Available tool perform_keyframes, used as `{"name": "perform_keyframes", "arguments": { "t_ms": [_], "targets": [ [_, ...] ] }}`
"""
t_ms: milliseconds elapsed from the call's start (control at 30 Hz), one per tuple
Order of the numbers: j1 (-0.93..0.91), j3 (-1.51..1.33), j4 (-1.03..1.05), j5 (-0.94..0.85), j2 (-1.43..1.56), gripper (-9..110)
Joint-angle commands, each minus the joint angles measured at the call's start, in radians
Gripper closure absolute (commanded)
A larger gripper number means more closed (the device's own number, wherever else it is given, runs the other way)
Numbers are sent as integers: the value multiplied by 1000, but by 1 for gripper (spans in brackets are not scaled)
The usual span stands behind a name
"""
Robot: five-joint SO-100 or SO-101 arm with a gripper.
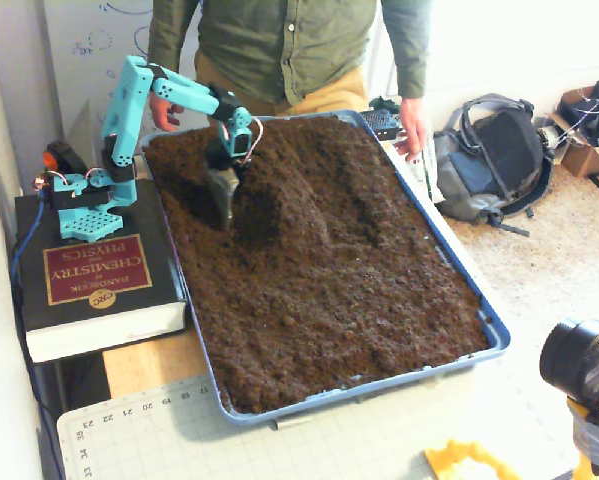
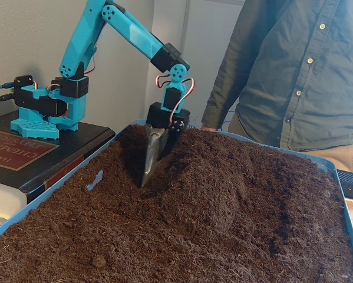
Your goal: Build a berm.
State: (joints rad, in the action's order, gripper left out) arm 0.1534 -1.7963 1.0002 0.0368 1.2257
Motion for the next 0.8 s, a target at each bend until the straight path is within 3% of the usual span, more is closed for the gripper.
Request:
{"name": "perform_keyframes", "arguments": {
  "t_ms": [0,767],
  "targets": [
    [-18,133,-9,-2,26,101],
    [-49,356,-8,9,124,101]
  ]
}}
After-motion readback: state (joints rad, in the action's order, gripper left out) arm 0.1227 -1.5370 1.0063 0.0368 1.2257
